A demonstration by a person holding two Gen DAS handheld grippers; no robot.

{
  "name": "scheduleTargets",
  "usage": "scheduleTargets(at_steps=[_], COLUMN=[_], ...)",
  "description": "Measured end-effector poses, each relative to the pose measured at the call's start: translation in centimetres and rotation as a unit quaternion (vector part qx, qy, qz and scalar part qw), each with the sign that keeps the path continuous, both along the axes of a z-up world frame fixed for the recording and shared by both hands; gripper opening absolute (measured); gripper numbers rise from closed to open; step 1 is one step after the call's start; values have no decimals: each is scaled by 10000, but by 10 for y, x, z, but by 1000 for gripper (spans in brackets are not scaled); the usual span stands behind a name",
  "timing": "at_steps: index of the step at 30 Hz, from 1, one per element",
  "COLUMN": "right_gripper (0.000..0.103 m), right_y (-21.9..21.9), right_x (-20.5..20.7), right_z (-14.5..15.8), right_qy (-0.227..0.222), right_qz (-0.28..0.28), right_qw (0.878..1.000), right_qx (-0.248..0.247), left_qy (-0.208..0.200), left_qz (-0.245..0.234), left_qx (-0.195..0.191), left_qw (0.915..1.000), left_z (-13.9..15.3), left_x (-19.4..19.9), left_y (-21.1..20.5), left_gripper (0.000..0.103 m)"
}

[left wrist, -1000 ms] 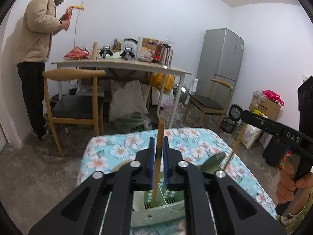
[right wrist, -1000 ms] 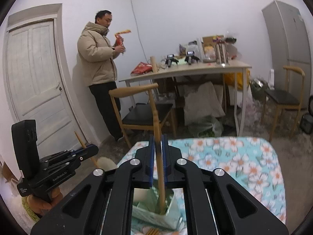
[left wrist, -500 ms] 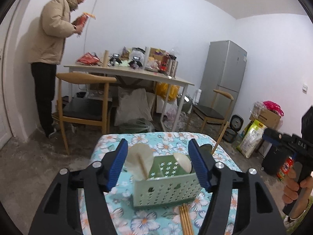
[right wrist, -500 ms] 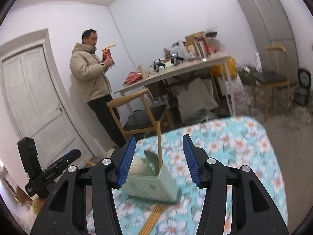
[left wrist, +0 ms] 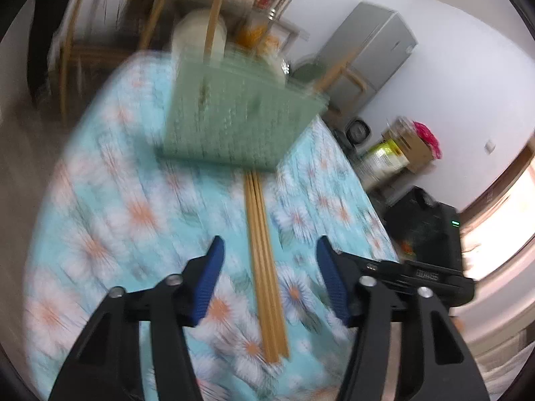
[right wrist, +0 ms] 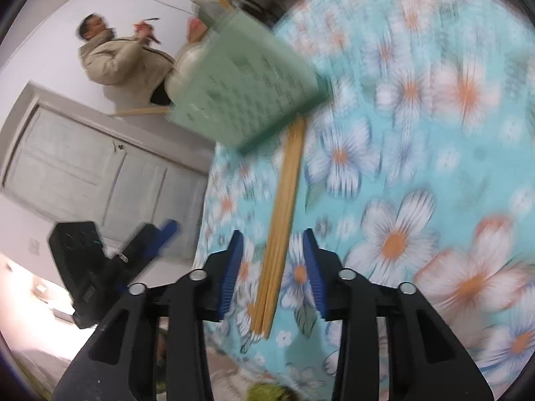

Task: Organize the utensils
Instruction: 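Move both open tools back down to the remaining chopsticks on the bedspread, then close left tool on a chopstick while right tool closes on another chopstick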

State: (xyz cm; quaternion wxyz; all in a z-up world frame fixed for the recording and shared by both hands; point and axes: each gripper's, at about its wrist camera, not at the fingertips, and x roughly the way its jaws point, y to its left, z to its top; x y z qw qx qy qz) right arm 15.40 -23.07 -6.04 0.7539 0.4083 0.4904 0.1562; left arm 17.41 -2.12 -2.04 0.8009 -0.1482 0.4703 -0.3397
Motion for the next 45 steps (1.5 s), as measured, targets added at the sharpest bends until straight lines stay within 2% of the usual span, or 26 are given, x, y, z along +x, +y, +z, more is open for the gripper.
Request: scheduleTargets(at_steps=[3,7,11,17,19,27,33,36,40,45], right_gripper=[25,21,17,11,9,5,5,5,6,10], right_y=[10,15,22,21,18,19,4,-5,-14,-13], right_x=[5,15,23,26,25,20,3,-9,-25,-28], right_z=[-17,-27,-35,-46,-48,-47,-41,-34,-21,-12], right_qy=[272,436,505,495,470,358,391,416,470,476], right_qz=[70,56,31,6,-5,-103,-174,-202,-195,32], right_qw=[9994,9988,9981,9977,9978,9982,9986,9989,9969,9900], right_qx=[208,236,364,470,469,480,306,9,-605,-1325], left_qy=[888,1618,2037,2330,2352,2192,2051,1884,1529,1126], left_qz=[-30,-8,21,194,220,247,286,308,273,73], left_qx=[-383,-800,-1002,-1378,-1431,-1416,-1191,-906,-313,391], left_qw=[9953,9836,9739,9625,9611,9650,9710,9774,9874,9928], left_z=[-36,-67,-88,-105,-103,-98,-89,-81,-65,-55], left_x=[2,6,9,17,20,17,7,-1,-11,-10], left_y=[-3,-2,-2,8,9,15,21,25,29,16], left_gripper=[30,24,18,9,8,7,7,7,7,7])
